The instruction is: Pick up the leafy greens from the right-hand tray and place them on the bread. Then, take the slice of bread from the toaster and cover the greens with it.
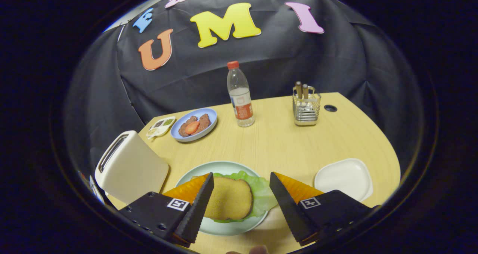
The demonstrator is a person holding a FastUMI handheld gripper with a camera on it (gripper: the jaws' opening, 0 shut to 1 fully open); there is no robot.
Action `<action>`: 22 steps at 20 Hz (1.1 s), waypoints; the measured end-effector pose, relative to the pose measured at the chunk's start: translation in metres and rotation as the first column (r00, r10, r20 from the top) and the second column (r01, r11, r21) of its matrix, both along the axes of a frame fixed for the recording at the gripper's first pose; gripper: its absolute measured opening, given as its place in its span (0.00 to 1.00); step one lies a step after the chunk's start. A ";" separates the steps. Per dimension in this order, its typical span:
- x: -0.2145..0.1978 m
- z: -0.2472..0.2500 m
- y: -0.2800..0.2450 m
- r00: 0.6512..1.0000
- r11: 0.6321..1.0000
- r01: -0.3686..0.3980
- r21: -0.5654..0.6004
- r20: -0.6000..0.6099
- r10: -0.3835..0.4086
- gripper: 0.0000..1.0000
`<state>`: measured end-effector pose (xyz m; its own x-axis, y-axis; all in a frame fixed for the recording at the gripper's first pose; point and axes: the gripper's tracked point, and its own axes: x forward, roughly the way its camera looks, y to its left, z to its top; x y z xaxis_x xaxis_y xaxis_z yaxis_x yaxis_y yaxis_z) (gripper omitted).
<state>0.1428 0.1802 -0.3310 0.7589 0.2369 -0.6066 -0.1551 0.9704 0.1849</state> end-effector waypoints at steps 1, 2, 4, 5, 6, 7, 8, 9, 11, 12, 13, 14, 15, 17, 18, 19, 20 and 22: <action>0.000 0.019 -0.010 0.999 1.000 0.003 -0.012 0.037 -0.002 0.94; -0.002 0.037 -0.021 0.998 1.000 0.002 -0.023 0.069 0.000 0.95; -0.007 0.081 -0.050 0.989 0.998 0.021 -0.052 0.146 -0.013 0.96; -0.010 0.106 -0.066 0.982 0.997 0.039 -0.059 0.188 -0.028 0.96; -0.017 0.131 -0.080 0.973 0.996 0.054 -0.068 0.230 -0.037 0.96; -0.022 0.156 -0.095 0.960 0.994 0.073 -0.079 0.276 -0.048 0.96; -0.027 0.179 -0.108 0.947 0.992 0.088 -0.089 0.315 -0.055 0.96; -0.035 0.201 -0.120 0.936 0.990 0.101 -0.094 0.345 -0.062 0.96; -0.052 0.245 -0.142 0.911 0.987 0.132 -0.088 0.403 -0.086 0.96; -0.059 0.265 -0.154 0.897 0.985 0.152 -0.085 0.430 -0.101 0.96; -0.066 0.284 -0.163 0.881 0.984 0.159 -0.080 0.461 -0.105 0.96; -0.074 0.301 -0.170 0.867 0.983 0.168 -0.076 0.485 -0.111 0.96; -0.081 0.318 -0.179 0.852 0.981 0.177 -0.078 0.511 -0.113 0.96; -0.095 0.345 -0.194 0.824 0.977 0.198 -0.083 0.554 -0.120 0.96; -0.102 0.356 -0.200 0.813 0.975 0.207 -0.077 0.568 -0.127 0.96; -0.109 0.366 -0.204 0.802 0.975 0.214 -0.068 0.581 -0.135 0.96; -0.116 0.374 -0.209 0.793 0.973 0.223 -0.054 0.590 -0.149 0.96; -0.126 0.381 -0.216 0.784 0.972 0.234 -0.035 0.597 -0.168 0.96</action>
<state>0.0170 -0.0360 0.0496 0.9991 0.0013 -0.0413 -0.0004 0.9998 0.0218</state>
